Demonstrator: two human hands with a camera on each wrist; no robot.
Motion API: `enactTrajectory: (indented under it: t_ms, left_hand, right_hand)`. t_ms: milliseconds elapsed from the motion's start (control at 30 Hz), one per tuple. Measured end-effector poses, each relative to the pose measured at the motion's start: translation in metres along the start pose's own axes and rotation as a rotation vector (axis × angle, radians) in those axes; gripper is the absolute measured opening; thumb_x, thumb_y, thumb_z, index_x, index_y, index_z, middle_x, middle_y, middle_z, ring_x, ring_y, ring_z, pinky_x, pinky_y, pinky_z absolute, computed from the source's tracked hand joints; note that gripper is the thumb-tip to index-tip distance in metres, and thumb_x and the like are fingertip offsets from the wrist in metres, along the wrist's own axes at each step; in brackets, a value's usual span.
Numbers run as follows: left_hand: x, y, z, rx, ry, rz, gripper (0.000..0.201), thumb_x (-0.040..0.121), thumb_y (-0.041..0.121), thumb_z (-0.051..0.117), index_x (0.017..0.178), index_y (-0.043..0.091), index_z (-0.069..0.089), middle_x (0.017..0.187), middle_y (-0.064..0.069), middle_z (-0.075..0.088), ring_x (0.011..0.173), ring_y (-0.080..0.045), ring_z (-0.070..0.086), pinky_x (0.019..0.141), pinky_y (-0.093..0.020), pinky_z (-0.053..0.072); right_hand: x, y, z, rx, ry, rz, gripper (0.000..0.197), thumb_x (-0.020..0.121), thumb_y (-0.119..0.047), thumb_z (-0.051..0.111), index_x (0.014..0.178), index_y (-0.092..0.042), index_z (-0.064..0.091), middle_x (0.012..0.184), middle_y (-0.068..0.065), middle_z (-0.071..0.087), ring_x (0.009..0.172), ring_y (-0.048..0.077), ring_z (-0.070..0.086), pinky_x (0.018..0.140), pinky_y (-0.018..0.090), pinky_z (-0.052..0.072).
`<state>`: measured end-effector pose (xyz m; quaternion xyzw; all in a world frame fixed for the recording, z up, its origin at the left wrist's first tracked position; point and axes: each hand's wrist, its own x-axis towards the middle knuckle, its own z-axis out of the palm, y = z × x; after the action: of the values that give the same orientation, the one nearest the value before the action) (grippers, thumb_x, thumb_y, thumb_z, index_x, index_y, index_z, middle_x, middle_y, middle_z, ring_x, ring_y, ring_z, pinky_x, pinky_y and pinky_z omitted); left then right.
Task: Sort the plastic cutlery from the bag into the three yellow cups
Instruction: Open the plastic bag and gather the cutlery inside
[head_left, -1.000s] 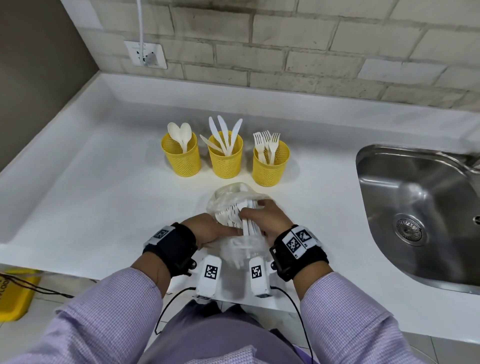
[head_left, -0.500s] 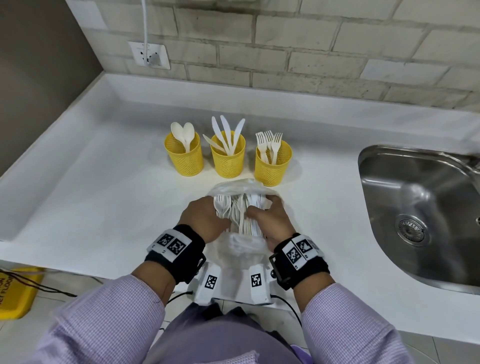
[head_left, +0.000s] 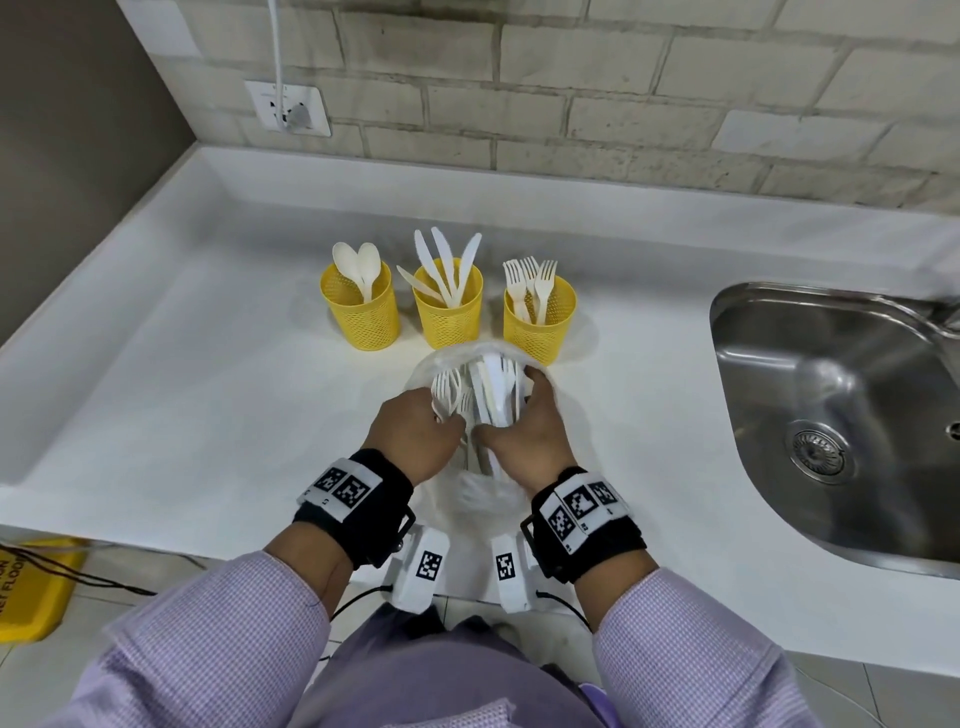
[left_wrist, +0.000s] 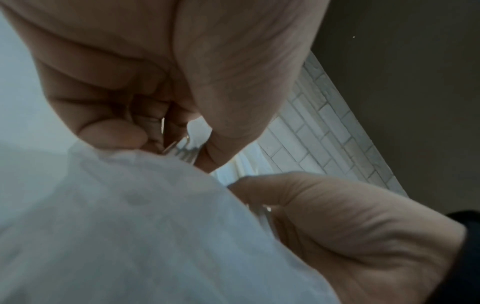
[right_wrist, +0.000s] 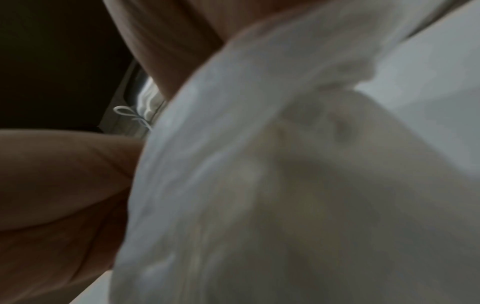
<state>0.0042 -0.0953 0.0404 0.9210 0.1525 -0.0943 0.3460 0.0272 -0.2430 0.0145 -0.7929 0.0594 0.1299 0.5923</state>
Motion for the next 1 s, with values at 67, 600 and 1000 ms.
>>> enactTrajectory:
  t_ms: [67,600,1000]
  left_hand:
    - [0.000,0.005,0.000,-0.036,-0.008,0.008,0.036,0.096,0.028,0.058,0.065,0.015,0.043,0.066,0.003,0.051,0.065,-0.015,0.047,0.056,-0.028,0.031]
    - [0.006,-0.006,0.006,-0.323,-0.172,0.091,0.027,0.082,0.022,0.083,0.107,0.021,0.075,0.099,0.004,0.078,0.091,-0.007,0.072,0.086,-0.027,0.055]
    - [0.003,-0.006,0.010,-0.406,-0.078,0.054,0.020,0.078,0.017,0.072,0.098,0.023,0.073,0.093,0.001,0.076,0.091,-0.018,0.071,0.089,-0.044,0.056]
  right_hand:
    - [0.001,-0.005,0.002,-0.029,-0.061,0.026,0.086,0.075,-0.014,0.080,0.148,-0.017,0.035,0.132,-0.002,0.057,0.119,0.017,0.058,0.101,0.034,0.049]
    - [0.008,0.007,-0.012,-0.110,-0.016,-0.030,0.008,0.080,-0.003,0.068,0.083,-0.011,0.071,0.064,-0.011,0.060,0.066,0.016,0.056,0.073,0.038,0.052]
    - [0.000,-0.010,-0.014,-0.365,-0.055,-0.172,0.046,0.087,-0.003,0.060,0.055,-0.023,0.034,0.052,-0.007,0.037,0.051,0.010,0.035,0.050,0.017,0.027]
